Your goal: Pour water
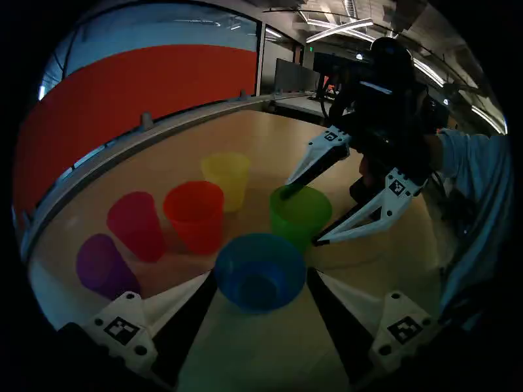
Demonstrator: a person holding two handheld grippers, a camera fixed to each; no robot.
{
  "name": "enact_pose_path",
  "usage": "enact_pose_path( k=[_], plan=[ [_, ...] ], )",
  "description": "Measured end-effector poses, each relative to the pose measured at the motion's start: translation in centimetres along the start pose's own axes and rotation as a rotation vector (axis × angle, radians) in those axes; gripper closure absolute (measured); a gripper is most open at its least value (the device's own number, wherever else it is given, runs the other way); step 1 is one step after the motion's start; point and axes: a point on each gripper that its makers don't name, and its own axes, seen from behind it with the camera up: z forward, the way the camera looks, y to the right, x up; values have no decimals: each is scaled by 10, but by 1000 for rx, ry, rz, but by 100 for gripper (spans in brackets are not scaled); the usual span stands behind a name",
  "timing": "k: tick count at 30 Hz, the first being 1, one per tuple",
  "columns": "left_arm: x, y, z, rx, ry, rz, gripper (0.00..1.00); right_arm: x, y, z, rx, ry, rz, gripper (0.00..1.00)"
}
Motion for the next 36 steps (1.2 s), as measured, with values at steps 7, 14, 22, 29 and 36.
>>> enact_pose_path(
  k=[7, 14, 22, 29, 36],
  plan=[
    [1, -3, 2, 12, 2, -8, 11, 2, 0, 0, 0, 2, -4, 1],
    [1, -3, 2, 11, 1, -8, 11, 1, 0, 0, -4, 5, -5, 1],
    [1, -3, 1, 13, 0, -9, 11, 2, -2, -1, -4, 21, -6, 8],
    [0, -2, -3, 18, 5, -8, 11, 11, 0, -10, -9, 46, 3, 7],
    [10, -1, -18, 35, 52, -17, 12, 20, -2, -21, -20, 60, -1, 8]
  ],
)
